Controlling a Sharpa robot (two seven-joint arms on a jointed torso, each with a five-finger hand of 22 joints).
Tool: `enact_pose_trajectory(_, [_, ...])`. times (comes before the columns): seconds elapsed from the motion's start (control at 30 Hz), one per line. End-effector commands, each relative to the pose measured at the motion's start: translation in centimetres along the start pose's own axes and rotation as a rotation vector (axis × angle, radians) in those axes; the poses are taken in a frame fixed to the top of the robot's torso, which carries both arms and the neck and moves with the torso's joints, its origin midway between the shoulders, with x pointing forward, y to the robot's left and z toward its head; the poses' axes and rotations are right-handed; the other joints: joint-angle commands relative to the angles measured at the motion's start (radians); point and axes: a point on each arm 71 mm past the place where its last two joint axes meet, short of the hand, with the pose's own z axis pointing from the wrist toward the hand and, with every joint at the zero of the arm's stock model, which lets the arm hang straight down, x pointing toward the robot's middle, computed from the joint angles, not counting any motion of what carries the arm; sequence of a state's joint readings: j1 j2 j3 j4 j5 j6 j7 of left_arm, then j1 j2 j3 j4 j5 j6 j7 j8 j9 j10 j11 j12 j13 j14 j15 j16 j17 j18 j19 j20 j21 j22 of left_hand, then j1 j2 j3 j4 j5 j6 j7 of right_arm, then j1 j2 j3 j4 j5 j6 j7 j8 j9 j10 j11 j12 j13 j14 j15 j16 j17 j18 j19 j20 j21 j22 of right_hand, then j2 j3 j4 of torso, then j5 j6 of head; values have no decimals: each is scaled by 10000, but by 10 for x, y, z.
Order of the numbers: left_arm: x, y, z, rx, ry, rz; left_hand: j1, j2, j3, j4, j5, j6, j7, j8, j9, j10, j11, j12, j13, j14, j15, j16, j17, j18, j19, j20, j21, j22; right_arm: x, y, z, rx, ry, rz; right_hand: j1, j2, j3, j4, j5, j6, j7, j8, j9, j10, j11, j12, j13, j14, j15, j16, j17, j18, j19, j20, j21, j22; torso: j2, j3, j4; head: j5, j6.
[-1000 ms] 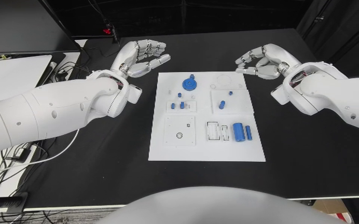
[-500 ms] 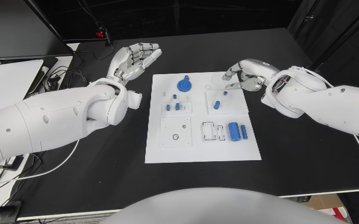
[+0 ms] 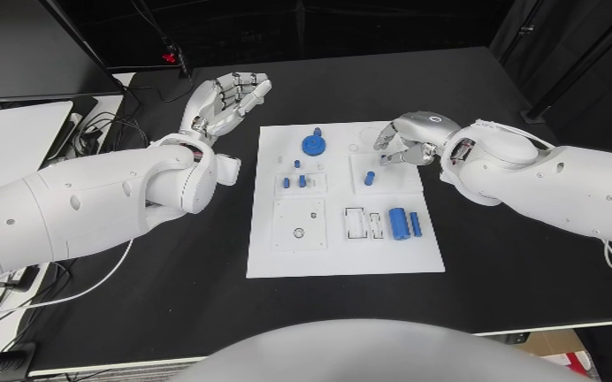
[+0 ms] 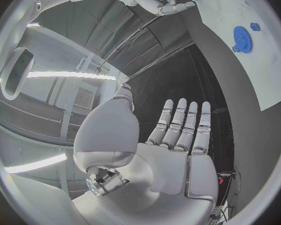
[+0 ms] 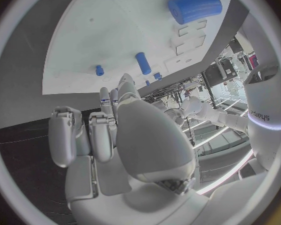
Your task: Assemble the parts on the task board
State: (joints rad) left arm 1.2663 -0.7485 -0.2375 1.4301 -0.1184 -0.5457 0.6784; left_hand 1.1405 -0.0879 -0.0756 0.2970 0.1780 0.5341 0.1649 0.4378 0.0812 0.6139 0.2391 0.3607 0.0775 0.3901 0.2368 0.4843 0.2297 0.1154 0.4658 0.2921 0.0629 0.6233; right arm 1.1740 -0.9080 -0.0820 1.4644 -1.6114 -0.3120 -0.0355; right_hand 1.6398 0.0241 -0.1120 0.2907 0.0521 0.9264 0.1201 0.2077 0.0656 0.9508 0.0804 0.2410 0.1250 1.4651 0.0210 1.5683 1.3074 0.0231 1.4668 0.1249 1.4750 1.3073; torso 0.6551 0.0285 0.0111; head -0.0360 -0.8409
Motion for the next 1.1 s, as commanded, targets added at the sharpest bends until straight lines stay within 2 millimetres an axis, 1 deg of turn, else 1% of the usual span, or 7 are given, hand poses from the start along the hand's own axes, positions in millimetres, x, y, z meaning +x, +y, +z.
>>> enact_pose_trajectory(0.03, [-1,-13,-1,1723,-108,-23,41,163,93,-4,-45,-57,1123,113,14,-74,-7,126,10,-110,-3,123,-42,-31,81,-16,38,-45,1,-2,1,399,259,-565,-6,-54,-60,-2,-55,-30,79,-83,-11,18,36,-97,-62,1057,-82,25,2634,58,383,-76,-22,2160,0,5,15,-39,6])
enact_pose_trajectory(0.1, [-1,-13,-1,1716,-115,-19,60,186,102,-8,-42,-54,1118,163,17,-71,-9,185,11,-142,-11,171,-64,-31,87,-16,38,-79,2,-3,1,485,325,-569,-4,-49,-55,-5,-54,-27,88,-99,-10,19,45,-114,-81,1057,-77,25,2634,57,385,-74,-20,2162,3,9,32,-51,6])
enact_pose_trajectory(0.23, [-3,-12,-2,1689,-153,13,77,232,117,-9,-20,-62,1114,218,16,-84,-14,251,7,-178,-20,231,-93,-28,106,-17,41,-112,3,-1,3,655,460,-609,81,-19,-3,-26,-54,62,111,-130,6,112,73,-150,-153,1057,-41,25,2634,55,389,-65,-17,2164,-10,0,-5,-14,-7])
enact_pose_trajectory(0.6, [-2,-12,-2,1630,-139,-16,137,381,158,-19,42,-81,1109,352,10,-111,-16,415,-6,-249,-9,398,-169,-25,153,-18,42,-173,5,0,6,1025,666,-984,332,42,146,-40,-53,193,108,-239,10,231,78,-286,-338,1057,-21,25,2634,53,395,-60,-14,2168,-8,-1,8,-39,0])
enact_pose_trajectory(0.77, [-3,-12,-2,1605,-133,-29,183,505,159,-25,73,-87,1098,468,-2,-67,-31,589,-15,-262,-26,570,-242,6,431,-21,103,-14,8,1,7,1178,789,-1193,343,50,184,-8,-54,184,99,-350,-2,411,205,-322,-432,1057,71,25,2634,55,383,-24,-34,2159,-9,0,11,21,-47])
enact_pose_trajectory(0.97, [-3,-12,-3,1583,-110,-56,203,537,154,-31,93,-84,1092,508,-6,-52,-38,645,-21,-271,-30,624,-272,12,452,-20,107,-44,11,1,8,1406,992,-1295,287,55,192,-3,-54,186,122,-430,-3,548,244,-357,-504,1057,113,25,2634,75,336,19,-108,2125,-1,7,12,34,-105])
enact_pose_trajectory(1.1, [-3,-12,-3,1579,-98,-72,258,574,143,-35,112,-102,1085,555,-19,-16,-50,733,-28,-259,-39,715,-316,22,515,-22,117,-49,13,3,10,1459,1118,-1323,253,70,204,-3,-53,212,122,-460,3,630,237,-376,-541,1057,114,25,2634,81,323,37,-130,2114,-3,-9,-4,66,-147])
